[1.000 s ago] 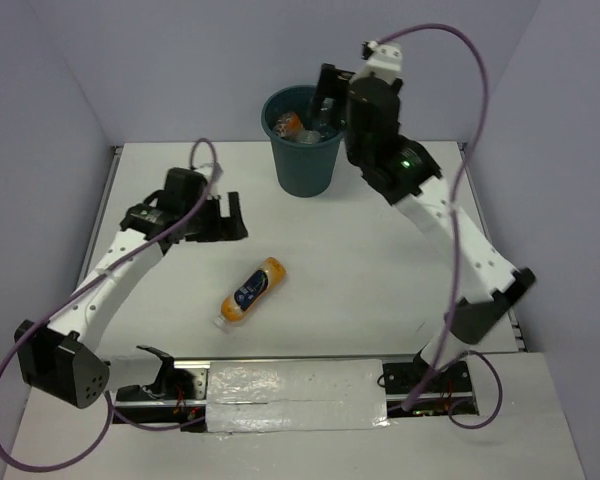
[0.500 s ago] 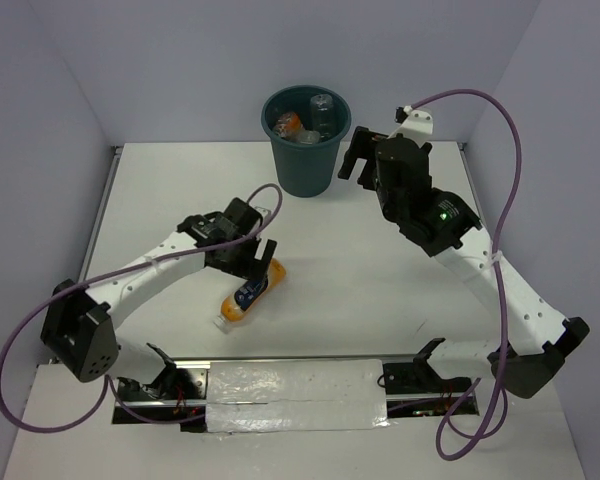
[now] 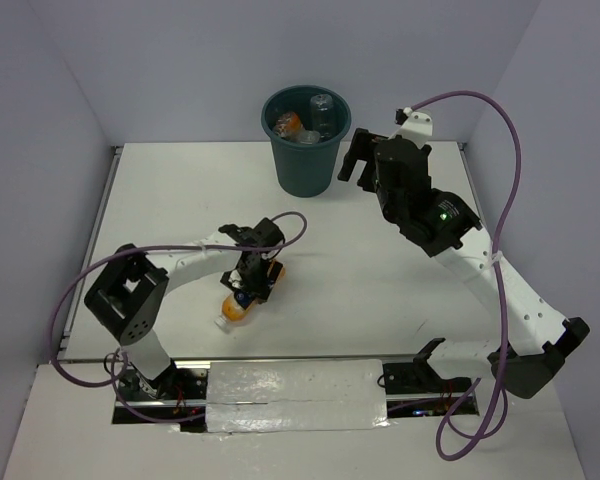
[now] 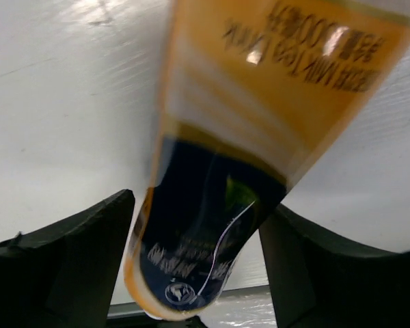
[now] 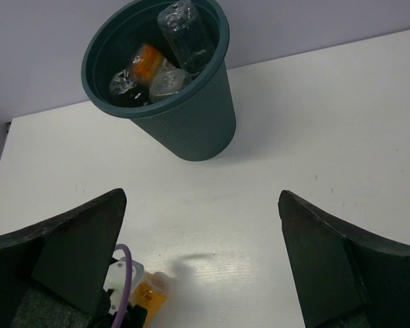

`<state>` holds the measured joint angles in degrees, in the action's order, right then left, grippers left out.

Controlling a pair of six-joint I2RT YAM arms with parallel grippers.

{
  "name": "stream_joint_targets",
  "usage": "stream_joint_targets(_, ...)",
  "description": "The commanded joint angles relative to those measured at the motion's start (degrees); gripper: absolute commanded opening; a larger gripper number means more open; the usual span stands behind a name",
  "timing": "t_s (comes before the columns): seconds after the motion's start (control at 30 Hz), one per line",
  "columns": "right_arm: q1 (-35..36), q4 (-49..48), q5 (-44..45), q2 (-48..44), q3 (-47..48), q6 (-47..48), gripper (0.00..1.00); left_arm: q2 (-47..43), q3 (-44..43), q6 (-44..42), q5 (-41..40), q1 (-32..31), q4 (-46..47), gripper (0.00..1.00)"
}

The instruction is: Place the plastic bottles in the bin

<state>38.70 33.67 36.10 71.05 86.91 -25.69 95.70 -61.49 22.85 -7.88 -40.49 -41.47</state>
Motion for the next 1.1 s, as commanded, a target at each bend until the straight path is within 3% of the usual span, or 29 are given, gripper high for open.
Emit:
stream_joint_targets(0.0,0.1,0.2,0.2,-0.5,1.2,-0.2,1.0,1.5,-1.3,1.1,0.6,-0.6,2.4,0.8)
stream_joint_targets(0.13,-0.1,0.6,0.0,-1.0,1.2,-0.2,1.0,-1.3,-2.6,0.8,3.5,-0.6,3.9,0.63)
stream_joint_targets(0.2,-0.7,1.4,-0.9,-1.3,1.9,-0.1,1.0,-4.5,-4.7,0.1,5.9,-0.6,3.8,0.61)
stream_joint_targets(0.3,-2.0,1.9,-8.1,-1.6,2.5,0.7,1.0,-10.3,-8.2,-1.7,10.8,-0.5,4.4,0.59)
stream_joint_targets(0.33,-3.1,1.9,-14.2,-1.7,2.8,2.2,1.0,-12.2,-9.0,-2.2,13.6,-0.2,5.3,0.59)
stream_joint_targets(0.37,-3.4,2.4,-16.7,-1.4,4.0,2.7,1.0,-15.9,-9.1,-2.4,19.9,0.2,8.7,0.59)
stream_joint_targets(0.5,-4.0,6.1,-28.6,1.6,9.0,3.9,1.0,-20.6,-10.0,-0.3,31.7,4.7,14.6,0.54)
stream_joint_targets(0.93,-1.7,0.0,-39.5,3.8,4.4,-1.4,1.0,-20.3,-13.2,2.9,38.0,6.2,20.3,0.53)
stream_joint_targets(1.07,-1.4,-0.4,-38.8,6.1,3.4,-3.0,1.0,-20.9,-12.8,3.9,38.4,6.3,21.5,0.52)
